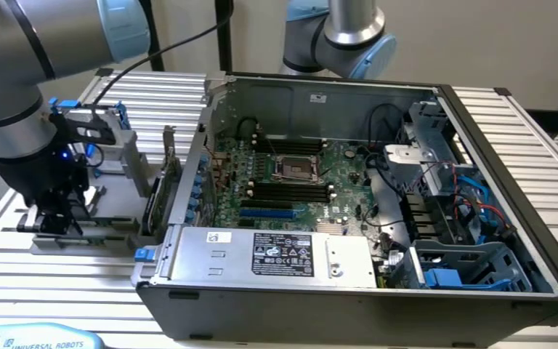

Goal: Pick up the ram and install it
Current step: 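Pick up the ram and move it above insertion slot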

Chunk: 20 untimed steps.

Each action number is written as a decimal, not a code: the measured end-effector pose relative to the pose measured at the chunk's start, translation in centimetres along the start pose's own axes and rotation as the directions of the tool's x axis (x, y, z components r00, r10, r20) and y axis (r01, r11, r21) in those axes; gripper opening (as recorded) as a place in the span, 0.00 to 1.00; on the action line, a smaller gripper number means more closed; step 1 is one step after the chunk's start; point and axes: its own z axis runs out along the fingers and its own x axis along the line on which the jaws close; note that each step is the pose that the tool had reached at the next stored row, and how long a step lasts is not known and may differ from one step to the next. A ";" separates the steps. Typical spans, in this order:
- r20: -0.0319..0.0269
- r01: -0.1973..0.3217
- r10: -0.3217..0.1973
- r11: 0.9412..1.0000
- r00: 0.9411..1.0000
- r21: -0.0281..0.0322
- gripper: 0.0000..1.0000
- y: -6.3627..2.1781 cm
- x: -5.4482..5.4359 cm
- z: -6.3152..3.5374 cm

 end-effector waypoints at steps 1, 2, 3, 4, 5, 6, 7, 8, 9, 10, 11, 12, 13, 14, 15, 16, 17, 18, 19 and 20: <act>0.000 0.003 -0.003 1.000 1.000 0.000 0.36 -0.01 0.0 0.19; 0.000 0.005 -0.005 1.000 1.000 0.000 0.36 -0.02 0.0 0.37; 0.000 0.008 -0.008 1.000 1.000 0.000 0.36 -0.03 0.0 0.55; 0.000 0.011 -0.011 1.000 1.000 0.000 0.36 -0.03 0.0 0.73; -0.001 0.013 -0.013 1.000 1.000 0.000 0.36 -0.04 0.0 0.90; -0.001 0.015 -0.015 1.000 1.000 0.001 0.36 -0.05 0.0 1.07; -0.001 0.017 -0.017 1.000 1.000 0.001 0.36 -0.06 0.0 1.23; -0.001 0.019 -0.019 1.000 1.000 0.002 0.36 -0.07 0.1 1.37; -0.001 0.020 -0.020 1.000 1.000 0.003 0.36 -0.08 0.1 1.52; -0.001 0.021 -0.021 1.000 1.000 0.004 0.36 -0.08 0.1 1.65; -0.001 0.022 -0.022 1.000 1.000 0.006 0.36 -0.08 0.1 1.78; -0.001 0.023 -0.023 1.000 1.000 0.008 0.36 -0.08 0.1 1.90; -0.001 0.024 -0.024 1.000 1.000 0.010 0.36 -0.09 0.1 2.03; -0.001 0.024 -0.024 1.000 1.000 0.012 0.36 -0.10 0.1 2.15; -0.001 0.024 -0.024 1.000 1.000 0.015 0.36 -0.11 0.2 2.25; -0.001 0.024 -0.024 1.000 1.000 0.016 0.36 -0.11 0.2 2.33; -0.001 0.024 -0.024 1.000 1.000 0.018 0.36 -0.11 0.2 2.39; -0.001 0.024 -0.024 1.000 1.000 0.019 0.36 -0.11 0.2 2.43; -0.001 0.024 -0.024 1.000 1.000 0.019 0.36 -0.11 0.2 2.43; -0.002 0.024 -0.024 1.000 1.000 0.019 0.36 -0.10 0.2 2.45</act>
